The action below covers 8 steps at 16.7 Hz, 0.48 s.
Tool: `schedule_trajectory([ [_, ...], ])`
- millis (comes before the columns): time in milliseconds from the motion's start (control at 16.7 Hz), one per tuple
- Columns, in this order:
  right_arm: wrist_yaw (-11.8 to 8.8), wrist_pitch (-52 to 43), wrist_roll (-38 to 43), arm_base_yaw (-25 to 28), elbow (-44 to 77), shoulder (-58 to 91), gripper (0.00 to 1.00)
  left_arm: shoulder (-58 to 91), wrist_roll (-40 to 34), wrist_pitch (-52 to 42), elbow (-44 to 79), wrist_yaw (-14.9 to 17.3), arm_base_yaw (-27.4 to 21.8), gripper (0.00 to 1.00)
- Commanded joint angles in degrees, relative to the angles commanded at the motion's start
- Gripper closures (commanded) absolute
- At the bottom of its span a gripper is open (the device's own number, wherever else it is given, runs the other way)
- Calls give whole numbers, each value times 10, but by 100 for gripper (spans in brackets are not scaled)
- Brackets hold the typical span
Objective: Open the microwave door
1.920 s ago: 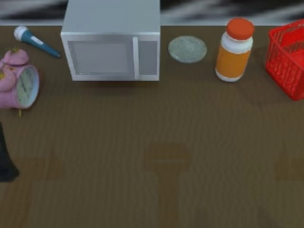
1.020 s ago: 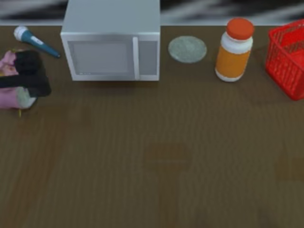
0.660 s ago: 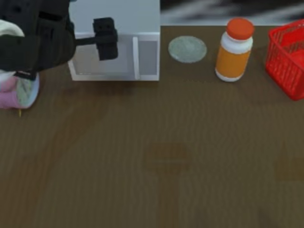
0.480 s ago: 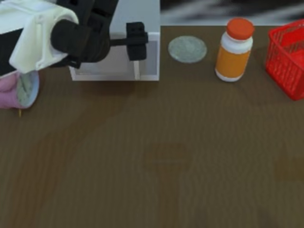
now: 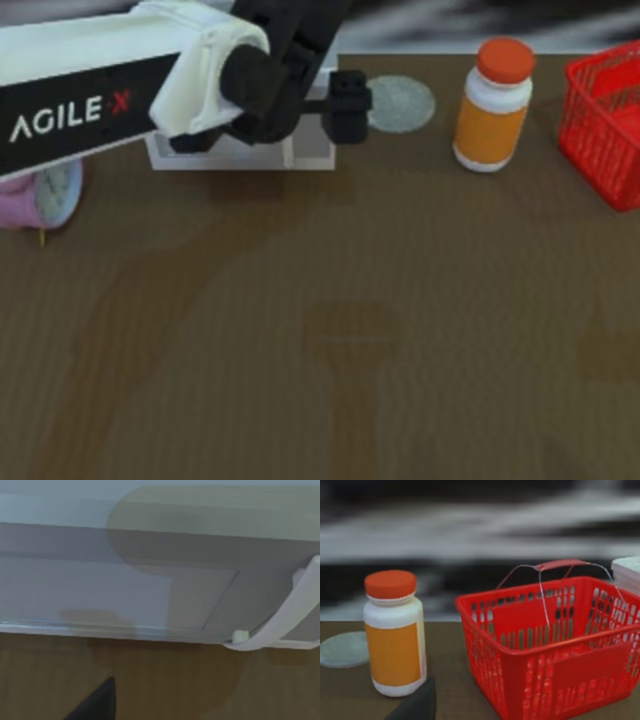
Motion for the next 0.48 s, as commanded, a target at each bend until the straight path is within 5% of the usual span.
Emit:
schedule_trajectory([
  [480, 0, 0, 0, 0, 0, 0, 0, 68, 17, 45, 27, 12, 19, 0],
])
